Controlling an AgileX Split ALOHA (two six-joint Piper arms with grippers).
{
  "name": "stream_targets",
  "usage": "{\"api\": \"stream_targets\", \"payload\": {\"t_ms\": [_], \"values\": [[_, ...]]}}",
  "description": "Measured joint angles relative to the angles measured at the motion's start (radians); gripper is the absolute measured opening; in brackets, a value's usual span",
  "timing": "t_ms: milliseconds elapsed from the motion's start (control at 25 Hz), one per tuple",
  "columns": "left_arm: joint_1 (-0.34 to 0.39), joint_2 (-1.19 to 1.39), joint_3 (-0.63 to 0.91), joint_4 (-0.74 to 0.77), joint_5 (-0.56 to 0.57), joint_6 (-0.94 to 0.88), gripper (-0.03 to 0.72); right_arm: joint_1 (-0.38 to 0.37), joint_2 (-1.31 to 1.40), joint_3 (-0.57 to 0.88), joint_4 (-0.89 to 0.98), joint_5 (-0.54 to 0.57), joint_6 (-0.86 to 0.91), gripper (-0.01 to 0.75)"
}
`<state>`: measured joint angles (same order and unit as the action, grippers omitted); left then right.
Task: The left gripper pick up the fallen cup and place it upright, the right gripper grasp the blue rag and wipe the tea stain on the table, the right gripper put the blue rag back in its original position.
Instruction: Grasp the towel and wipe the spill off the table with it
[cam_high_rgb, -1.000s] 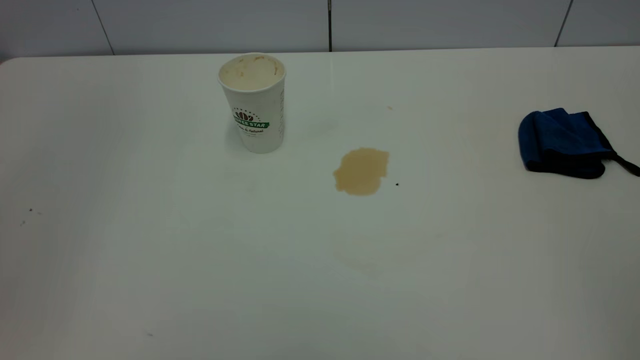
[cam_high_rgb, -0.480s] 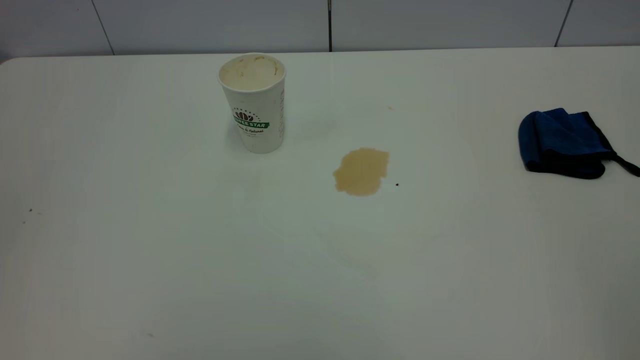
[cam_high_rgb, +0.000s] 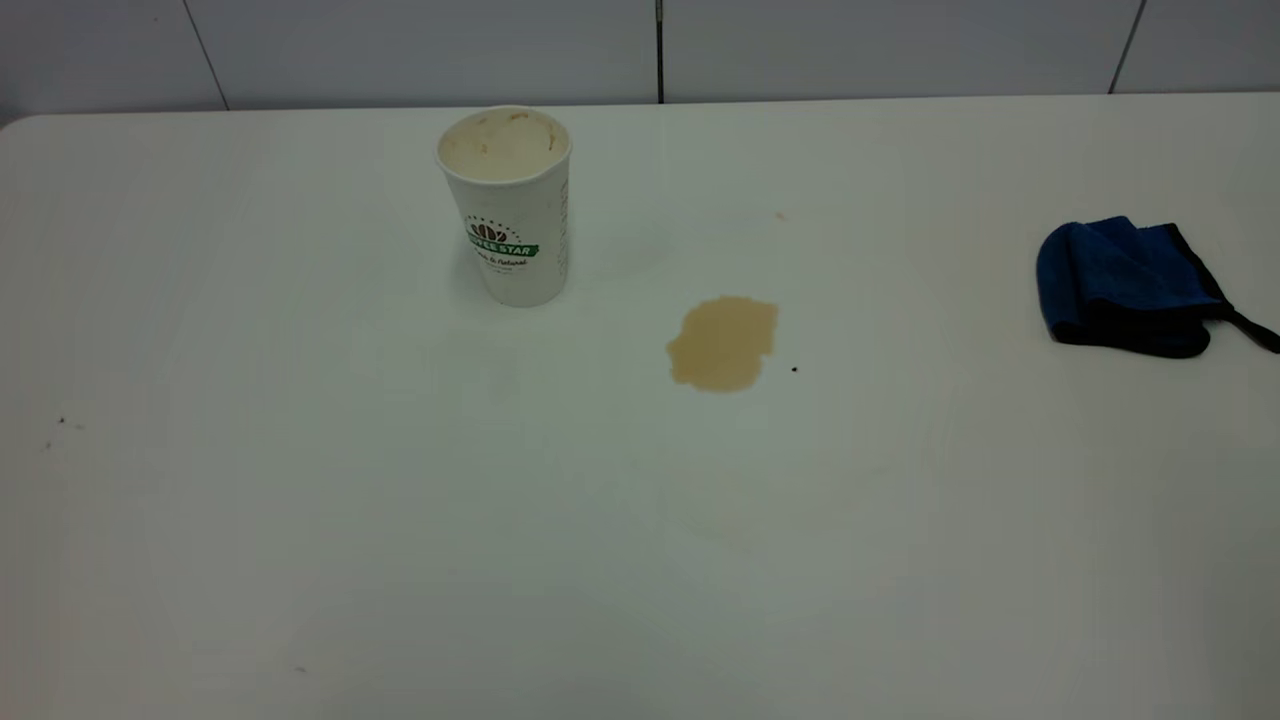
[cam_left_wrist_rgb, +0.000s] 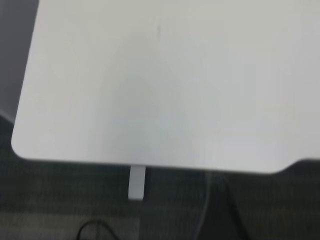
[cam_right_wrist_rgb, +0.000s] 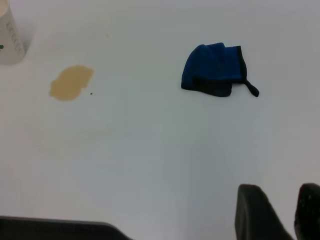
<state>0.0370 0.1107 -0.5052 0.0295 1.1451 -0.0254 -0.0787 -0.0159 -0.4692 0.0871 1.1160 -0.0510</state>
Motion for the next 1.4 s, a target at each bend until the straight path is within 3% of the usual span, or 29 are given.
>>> {"api": "stream_targets", "payload": {"t_ms": [440,1400], "values": [[-0.002,-0.128,0.012,0.0,-0.002,0.001,0.538,0.0,0.0,0.0,0.0,0.0,0.0,0.238],[-0.03,-0.129,0.017,-0.018,-0.007,0.018,0.538,0.0,0.0,0.0,0.001,0.0,0.0,0.238]]}}
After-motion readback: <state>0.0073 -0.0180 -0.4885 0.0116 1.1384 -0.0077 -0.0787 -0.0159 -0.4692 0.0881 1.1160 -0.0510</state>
